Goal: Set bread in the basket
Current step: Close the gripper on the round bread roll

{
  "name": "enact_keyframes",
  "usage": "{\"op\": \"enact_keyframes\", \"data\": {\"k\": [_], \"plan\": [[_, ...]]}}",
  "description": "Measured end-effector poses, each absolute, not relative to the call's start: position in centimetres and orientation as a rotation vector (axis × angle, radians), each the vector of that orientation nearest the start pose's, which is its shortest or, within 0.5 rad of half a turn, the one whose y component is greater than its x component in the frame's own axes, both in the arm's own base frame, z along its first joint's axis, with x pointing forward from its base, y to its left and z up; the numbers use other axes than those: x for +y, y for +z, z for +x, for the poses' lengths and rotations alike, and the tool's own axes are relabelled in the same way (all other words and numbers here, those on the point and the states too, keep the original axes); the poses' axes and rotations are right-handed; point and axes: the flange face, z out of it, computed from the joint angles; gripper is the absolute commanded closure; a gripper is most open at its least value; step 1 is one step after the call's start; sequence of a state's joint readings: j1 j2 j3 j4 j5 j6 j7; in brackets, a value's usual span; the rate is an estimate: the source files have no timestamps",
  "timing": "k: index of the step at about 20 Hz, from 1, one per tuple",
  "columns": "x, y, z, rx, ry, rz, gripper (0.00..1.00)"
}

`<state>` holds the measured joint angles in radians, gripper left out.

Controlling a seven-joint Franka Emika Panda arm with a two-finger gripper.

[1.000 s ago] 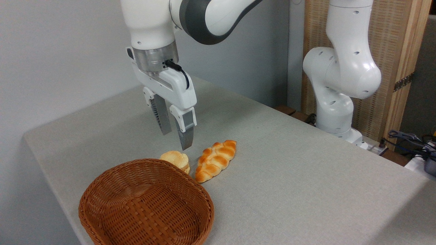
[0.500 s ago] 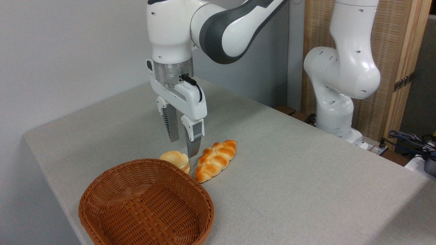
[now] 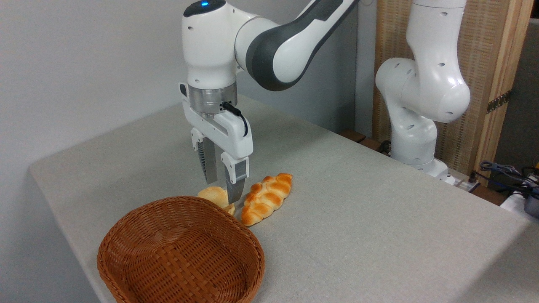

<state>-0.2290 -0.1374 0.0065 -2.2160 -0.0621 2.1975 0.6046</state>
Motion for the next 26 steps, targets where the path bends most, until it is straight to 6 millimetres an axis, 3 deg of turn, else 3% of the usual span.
{"op": "enact_keyframes", "data": {"k": [6, 18, 20, 22, 26], "plan": [[-11.7, 44.2, 50.9, 1.148, -0.255, -2.941, 0.00], [-12.5, 42.7, 51.1, 1.165, -0.224, -2.940, 0.00], [-12.6, 42.4, 51.1, 1.169, -0.216, -2.940, 0.36], [-12.6, 42.3, 51.1, 1.170, -0.215, -2.940, 0.53], [-12.7, 42.3, 51.1, 1.170, -0.215, -2.940, 0.55]]}}
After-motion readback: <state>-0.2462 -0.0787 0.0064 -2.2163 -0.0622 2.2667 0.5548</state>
